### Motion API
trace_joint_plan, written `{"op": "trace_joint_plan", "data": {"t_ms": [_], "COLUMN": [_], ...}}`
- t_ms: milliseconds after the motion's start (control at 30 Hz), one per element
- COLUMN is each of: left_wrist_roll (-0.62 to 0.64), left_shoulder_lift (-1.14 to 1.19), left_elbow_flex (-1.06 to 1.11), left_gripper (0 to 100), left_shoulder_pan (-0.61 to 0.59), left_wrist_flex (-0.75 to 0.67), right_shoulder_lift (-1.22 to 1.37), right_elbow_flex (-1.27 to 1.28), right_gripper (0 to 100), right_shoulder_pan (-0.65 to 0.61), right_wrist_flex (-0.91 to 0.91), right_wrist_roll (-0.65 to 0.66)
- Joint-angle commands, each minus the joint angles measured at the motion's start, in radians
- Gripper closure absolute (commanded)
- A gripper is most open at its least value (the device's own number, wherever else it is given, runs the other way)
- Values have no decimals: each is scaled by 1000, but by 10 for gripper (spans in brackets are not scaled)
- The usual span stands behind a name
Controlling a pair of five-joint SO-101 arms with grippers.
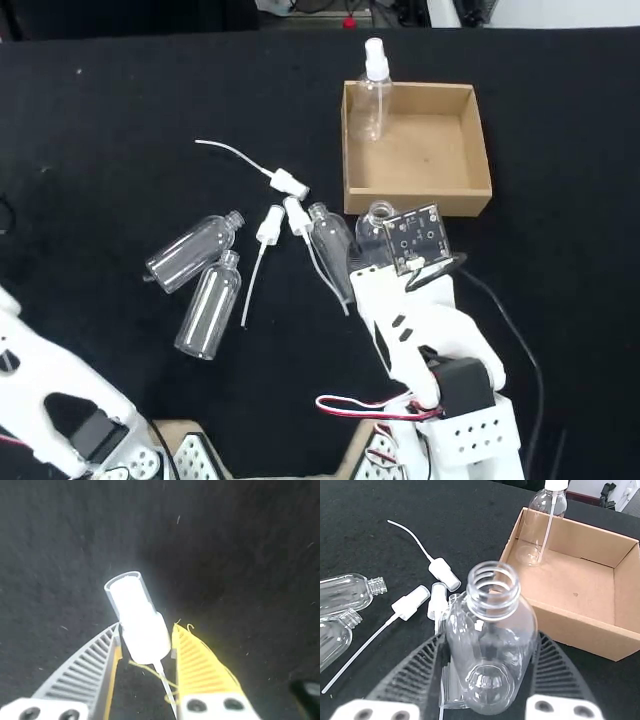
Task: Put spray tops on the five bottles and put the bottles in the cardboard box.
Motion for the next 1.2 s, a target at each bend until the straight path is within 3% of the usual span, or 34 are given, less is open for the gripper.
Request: {"op": "trace_joint_plan", "data": {"t_ms": [0, 200, 400, 600, 833, 967, 1167], "left_wrist_roll": [-18, -121, -213, -209, 41, 58, 130], "left_shoulder_lift": [-107, -292, -354, -353, -351, -351, -362], "left_elbow_flex": [147, 453, 587, 533, 526, 562, 694], "left_gripper": [952, 938, 716, 759, 745, 751, 751], "left_shoulder_pan": [-39, -38, -33, -38, -36, -36, -71], "left_wrist_flex": [9, 5, 5, 5, 5, -20, -186], "right_shoulder_lift": [-2, -2, -2, -2, -2, -2, -2], "right_elbow_flex": [-10, -8, -7, -7, -7, -7, -7], "right_gripper": [822, 822, 822, 822, 822, 822, 822], "right_shoulder_pan": [-6, -6, -6, -6, -6, -6, -6], "right_wrist_flex": [5, 5, 5, 5, 5, 5, 5], "right_wrist_roll": [3, 3, 3, 3, 3, 3, 3]}}
